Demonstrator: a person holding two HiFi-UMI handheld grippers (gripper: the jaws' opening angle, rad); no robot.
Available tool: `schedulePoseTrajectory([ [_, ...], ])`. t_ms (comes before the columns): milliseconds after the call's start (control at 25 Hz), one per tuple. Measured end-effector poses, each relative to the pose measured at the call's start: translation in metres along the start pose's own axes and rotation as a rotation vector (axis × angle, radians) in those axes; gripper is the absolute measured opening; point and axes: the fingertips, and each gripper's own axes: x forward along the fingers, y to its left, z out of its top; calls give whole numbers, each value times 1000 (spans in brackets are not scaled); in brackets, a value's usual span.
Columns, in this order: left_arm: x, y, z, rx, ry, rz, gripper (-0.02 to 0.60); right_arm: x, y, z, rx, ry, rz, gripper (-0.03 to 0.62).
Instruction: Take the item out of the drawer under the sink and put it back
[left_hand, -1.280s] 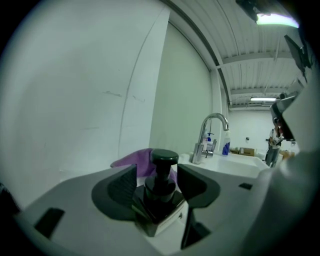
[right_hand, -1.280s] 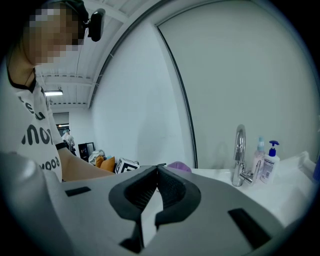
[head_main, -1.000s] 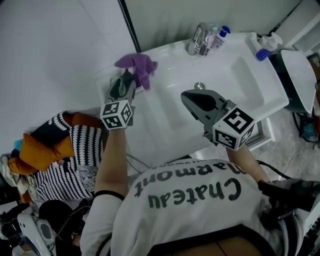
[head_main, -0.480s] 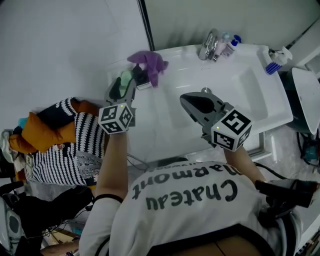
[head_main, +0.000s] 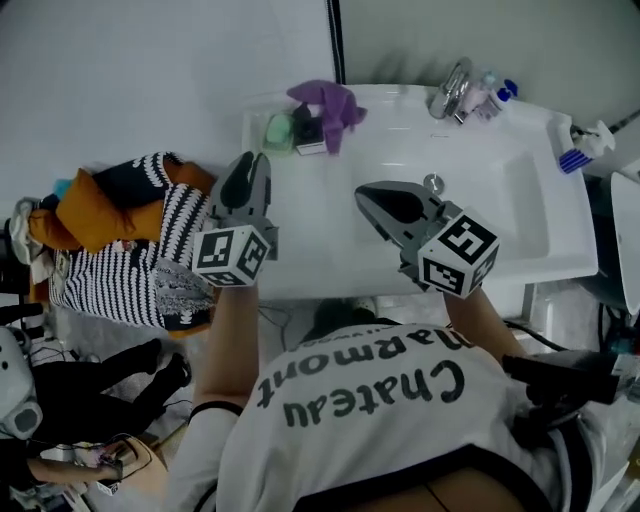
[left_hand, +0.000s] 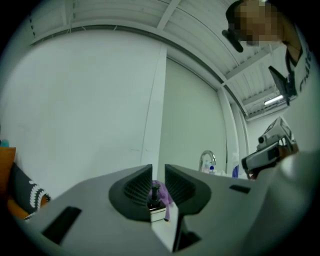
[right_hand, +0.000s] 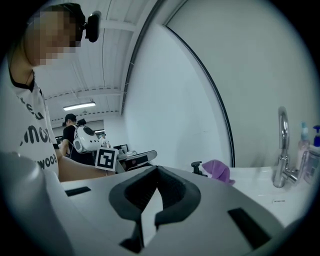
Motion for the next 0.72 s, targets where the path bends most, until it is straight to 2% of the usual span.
schedulePoseTrajectory([
  [160,-24,-13,11,-4,-16,-10,56,5,5,1,-6,-4,18,11],
  [360,-57,-25,19,-23,-8,-20,12,7,18,5,-60,-3,0,11],
  [560,-105,-33,33,-29,-5,-44,9,1,36,6,-68,-27,-48,11],
  [720,-155,-42,30,-39,36,-98,9,-9,67,-7,-33,-32,-96,11],
])
